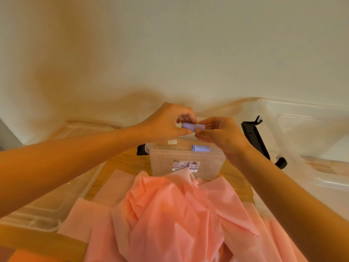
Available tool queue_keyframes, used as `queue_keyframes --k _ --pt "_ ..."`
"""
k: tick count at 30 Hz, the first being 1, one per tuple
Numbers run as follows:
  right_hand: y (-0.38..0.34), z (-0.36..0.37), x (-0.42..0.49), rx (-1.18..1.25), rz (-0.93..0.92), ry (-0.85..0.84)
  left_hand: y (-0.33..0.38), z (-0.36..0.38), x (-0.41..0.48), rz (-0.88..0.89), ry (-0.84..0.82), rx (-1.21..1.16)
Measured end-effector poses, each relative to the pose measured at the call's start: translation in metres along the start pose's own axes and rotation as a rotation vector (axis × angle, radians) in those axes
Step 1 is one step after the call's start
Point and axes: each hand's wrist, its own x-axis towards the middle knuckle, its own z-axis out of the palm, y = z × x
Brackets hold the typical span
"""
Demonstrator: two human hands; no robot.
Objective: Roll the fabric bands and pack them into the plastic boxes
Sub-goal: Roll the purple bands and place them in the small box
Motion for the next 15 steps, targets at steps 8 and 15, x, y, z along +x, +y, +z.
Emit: queue_keyframes --k 8,15 --pt "0.009 0.001 0.012 -0.278 -0.029 0.034 -0.018 0.01 0.011 -0.03 -0.037 0.036" --pt "0.018 0.0 0.0 -0.461 -0.271 0.086 -0.034 0.02 0.016 -0.132 -0.087 0.019"
